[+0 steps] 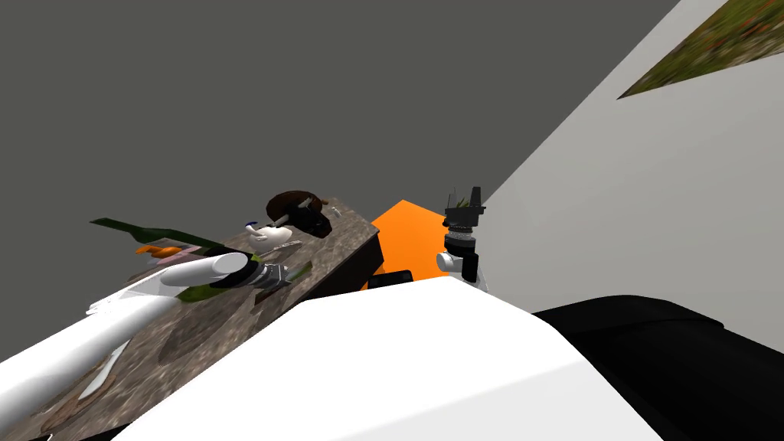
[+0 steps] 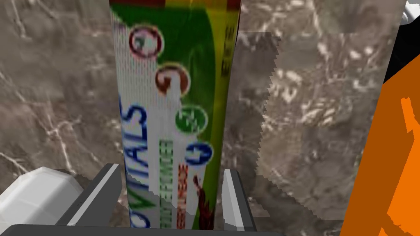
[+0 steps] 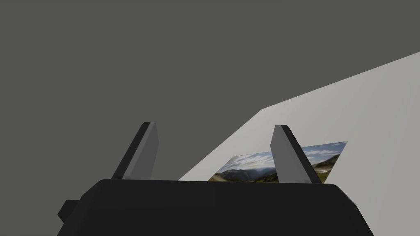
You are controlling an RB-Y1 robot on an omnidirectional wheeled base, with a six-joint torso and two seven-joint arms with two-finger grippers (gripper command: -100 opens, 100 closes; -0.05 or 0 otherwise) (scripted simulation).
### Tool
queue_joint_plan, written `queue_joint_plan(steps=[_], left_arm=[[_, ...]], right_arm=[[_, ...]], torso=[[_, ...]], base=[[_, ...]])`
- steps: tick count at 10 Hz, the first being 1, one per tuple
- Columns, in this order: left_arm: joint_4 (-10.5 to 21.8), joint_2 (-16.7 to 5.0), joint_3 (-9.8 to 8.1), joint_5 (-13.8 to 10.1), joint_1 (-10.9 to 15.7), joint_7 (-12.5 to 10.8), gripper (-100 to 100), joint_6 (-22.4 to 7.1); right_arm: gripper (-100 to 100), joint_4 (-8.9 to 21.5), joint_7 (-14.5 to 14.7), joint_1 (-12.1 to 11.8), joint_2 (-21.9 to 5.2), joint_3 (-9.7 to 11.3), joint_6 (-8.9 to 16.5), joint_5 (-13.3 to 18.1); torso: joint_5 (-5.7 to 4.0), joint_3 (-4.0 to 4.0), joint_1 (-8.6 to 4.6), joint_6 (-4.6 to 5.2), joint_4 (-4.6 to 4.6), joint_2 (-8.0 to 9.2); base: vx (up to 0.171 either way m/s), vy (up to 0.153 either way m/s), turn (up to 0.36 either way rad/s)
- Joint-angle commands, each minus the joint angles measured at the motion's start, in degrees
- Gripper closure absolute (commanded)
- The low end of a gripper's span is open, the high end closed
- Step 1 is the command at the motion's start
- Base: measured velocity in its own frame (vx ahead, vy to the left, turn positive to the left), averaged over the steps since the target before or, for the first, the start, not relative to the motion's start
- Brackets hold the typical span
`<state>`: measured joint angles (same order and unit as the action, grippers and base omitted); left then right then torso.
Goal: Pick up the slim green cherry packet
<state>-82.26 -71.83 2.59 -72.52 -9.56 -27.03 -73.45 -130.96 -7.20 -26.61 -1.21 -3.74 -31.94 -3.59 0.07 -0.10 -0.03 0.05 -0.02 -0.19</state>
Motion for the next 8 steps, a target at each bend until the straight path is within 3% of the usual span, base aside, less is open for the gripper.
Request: queue_joint_plan(steps=[1,3,4,6,7,8], left_arm=[[0.4,2.9,-2.86,2.9,-0.1,2.3,100,-2.9],[0.4,3.3,-5.95,3.8,-0.1,2.3,100,-4.2],[0.6,6.1,-7.81,6.5,-0.2,4.3,100,-6.7],[0.6,6.2,-10.33,7.1,-0.2,4.3,100,-7.6],[0.9,8.9,-12.48,9.8,-0.2,6.3,100,-10.2],[0.9,9.0,-14.23,10.3,-0.2,6.3,100,-10.9]], right_arm=[[0,0.0,0.0,0.0,0.0,0.0,0.0,0.0],[0,0.0,0.0,0.0,0.0,0.0,0.0,0.0],[0,0.0,0.0,0.0,0.0,0.0,0.0,0.0],[0,0.0,0.0,0.0,0.0,0.0,0.0,0.0],[0,0.0,0.0,0.0,0.0,0.0,0.0,0.0],[0,0.0,0.0,0.0,0.0,0.0,0.0,0.0]], torso=[[0.0,0.0,0.0,0.0,0.0,0.0],[0.01,-0.02,0.01,-0.03,-0.03,-0.01],[-0.01,0.0,0.03,-0.04,-0.01,0.02],[-0.01,0.0,0.02,-0.09,-0.01,0.02],[-0.02,0.01,0.02,-0.09,0.0,0.03],[0.02,0.0,0.02,-0.12,-0.02,0.02]], base=[[0.021,-0.017,0.019],[0.01,-0.012,0.006],[0.01,-0.011,0.016],[0.009,-0.012,0.009],[0.015,-0.009,0.013],[0.013,-0.017,0.015]])
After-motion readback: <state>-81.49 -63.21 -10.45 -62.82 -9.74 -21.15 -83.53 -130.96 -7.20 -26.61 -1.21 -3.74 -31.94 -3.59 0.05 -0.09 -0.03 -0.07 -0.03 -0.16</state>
